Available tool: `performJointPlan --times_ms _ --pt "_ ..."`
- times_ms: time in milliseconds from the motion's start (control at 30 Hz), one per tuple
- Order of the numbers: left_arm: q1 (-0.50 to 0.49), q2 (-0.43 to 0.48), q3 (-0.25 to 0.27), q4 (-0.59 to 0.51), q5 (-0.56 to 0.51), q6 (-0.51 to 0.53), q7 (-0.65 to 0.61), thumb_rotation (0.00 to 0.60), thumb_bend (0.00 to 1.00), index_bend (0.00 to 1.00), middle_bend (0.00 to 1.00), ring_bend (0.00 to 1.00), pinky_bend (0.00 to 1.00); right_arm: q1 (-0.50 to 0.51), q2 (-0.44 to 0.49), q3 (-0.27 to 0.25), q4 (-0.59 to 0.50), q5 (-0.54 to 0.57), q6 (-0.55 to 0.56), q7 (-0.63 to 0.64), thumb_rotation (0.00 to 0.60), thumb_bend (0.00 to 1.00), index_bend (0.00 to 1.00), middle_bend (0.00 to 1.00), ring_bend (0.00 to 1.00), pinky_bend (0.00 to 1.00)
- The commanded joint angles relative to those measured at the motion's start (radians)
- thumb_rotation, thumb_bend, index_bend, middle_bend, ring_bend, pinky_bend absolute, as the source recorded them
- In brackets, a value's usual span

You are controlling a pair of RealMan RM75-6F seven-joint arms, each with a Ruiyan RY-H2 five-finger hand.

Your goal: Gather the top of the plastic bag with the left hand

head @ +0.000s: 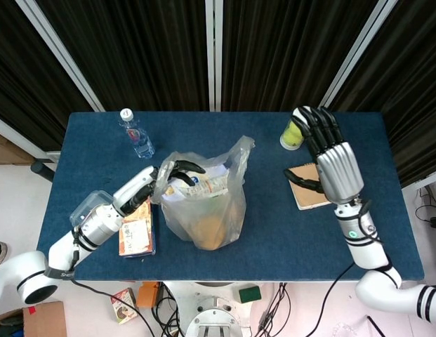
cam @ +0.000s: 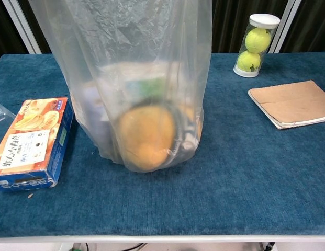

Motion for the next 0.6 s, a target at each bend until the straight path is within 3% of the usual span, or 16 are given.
performJointPlan --times_ms 33,367,600 --pt "0.001 0.004 0.001 -0.003 0.004 -0.002 -0.006 0.03 0.02 0.22 0.21 0.17 0.3 0.066 -0.047 0.03 -0.009 0.059 -0.059 -0.057 0.599 0.1 0.0 0.0 0.0 0.0" --pt "-0.001 0.0 -0.001 0.002 0.002 -0.015 -0.018 0.029 0.02 0.22 0.22 0.17 0.3 0.231 -0.162 0.103 0.055 0.211 -0.159 -0.16 0.6 0.1 0.0 0.0 0.0 0.0" --pt "-0.005 -0.005 -0.004 0.012 -0.001 -0.024 -0.028 0.028 0.02 0.22 0.22 0.17 0.3 0.327 -0.194 0.15 0.091 0.267 -0.188 -0.217 0.6 0.1 0.0 0.0 0.0 0.0"
